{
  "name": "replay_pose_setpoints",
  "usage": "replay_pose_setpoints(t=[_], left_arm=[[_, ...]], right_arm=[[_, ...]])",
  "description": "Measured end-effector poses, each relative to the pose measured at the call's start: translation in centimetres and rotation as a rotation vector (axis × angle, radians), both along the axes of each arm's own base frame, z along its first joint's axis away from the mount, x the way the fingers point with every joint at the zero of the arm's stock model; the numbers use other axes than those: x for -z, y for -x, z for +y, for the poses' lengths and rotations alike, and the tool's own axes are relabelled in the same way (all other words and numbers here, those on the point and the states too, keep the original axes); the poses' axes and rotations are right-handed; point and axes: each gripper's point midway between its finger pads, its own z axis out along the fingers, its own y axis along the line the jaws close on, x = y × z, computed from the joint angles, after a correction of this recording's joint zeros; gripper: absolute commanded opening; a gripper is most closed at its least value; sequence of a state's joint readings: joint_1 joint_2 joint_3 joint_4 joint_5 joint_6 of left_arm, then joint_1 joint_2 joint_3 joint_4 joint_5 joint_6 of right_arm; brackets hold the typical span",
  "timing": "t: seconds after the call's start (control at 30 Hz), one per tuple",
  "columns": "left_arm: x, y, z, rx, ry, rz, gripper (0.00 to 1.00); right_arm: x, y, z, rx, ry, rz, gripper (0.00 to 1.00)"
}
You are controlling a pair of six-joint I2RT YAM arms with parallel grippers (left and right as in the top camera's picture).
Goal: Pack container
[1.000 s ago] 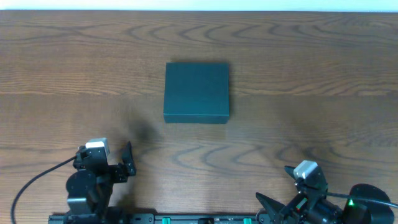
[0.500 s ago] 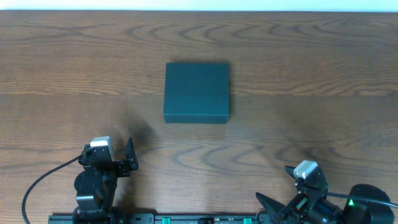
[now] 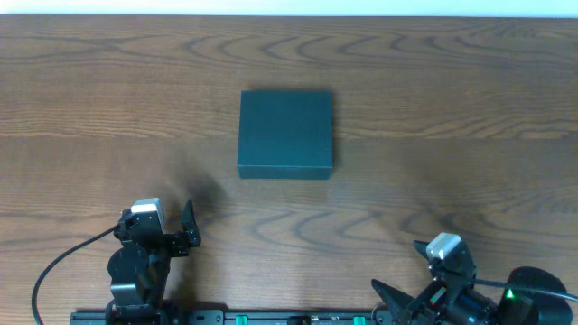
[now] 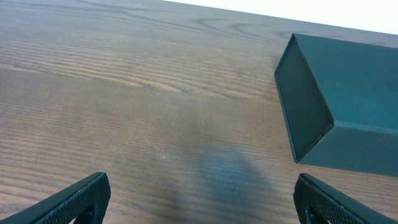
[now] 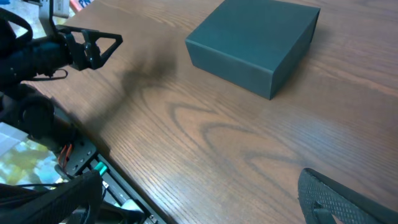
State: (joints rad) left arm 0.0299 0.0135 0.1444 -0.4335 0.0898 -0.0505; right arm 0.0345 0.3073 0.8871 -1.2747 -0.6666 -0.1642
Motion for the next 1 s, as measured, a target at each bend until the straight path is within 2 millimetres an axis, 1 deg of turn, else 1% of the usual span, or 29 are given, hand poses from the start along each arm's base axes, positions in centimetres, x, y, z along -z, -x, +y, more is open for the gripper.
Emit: replay_pose_setpoints(t=[0.17,0.23,0.3,0.37,0.43,0.5,0.63,0.73,0.83,0.87,0.9,1.0], left_arm=[[0.0,0.0,0.0,0.0,0.0,0.0,0.95],[0.0,0.0,0.0,0.0,0.0,0.0,0.95],[0.0,0.0,0.0,0.0,0.0,-0.002,0.95],[-0.1,0.0,0.0,0.0,0.0,-0.003,0.95],[-0.1,0.0,0.0,0.0,0.0,-0.003,0.95],[-0.1,0.0,0.0,0.0,0.0,-0.003,0.95],[-0.1,0.0,0.0,0.0,0.0,-0.004,0.95],[-0.1,0.0,0.0,0.0,0.0,-0.005,0.95],[-0.1,0.0,0.0,0.0,-0.001,-0.005,0.95],[-0.1,0.0,0.0,0.0,-0.001,-0.005,0.95],[-0.1,0.0,0.0,0.0,-0.001,-0.005,0.95],[-0.1,0.0,0.0,0.0,-0.001,-0.005,0.95]], right_arm=[[-0.2,-0.3,-0.2,0.012,0.013,-0.022,0.99],[-0.7,-1.1,-0.9,0.051,0.043,-0.105,0.99],[-0.7,-1.8,-1.8,0.103,0.073,-0.196,0.99],[0.1,-2.5,-2.8,0.163,0.103,-0.266,0.99],[1.8,-3.3,-3.6,0.211,0.128,-0.295,0.99],[3.3,-4.3,-4.0,0.235,0.143,-0.296,0.99],[6.0,-7.0,-4.8,0.284,0.171,-0.304,0.99],[10.0,-8.9,-5.7,0.328,0.209,-0.261,0.99],[14.6,-9.2,-6.0,0.339,0.226,-0.157,0.99],[15.7,-9.2,-6.0,0.349,0.223,-0.123,0.99],[16.2,-9.1,-6.2,0.358,0.223,-0.105,0.99],[16.0,-9.3,-6.3,0.378,0.21,-0.103,0.99]])
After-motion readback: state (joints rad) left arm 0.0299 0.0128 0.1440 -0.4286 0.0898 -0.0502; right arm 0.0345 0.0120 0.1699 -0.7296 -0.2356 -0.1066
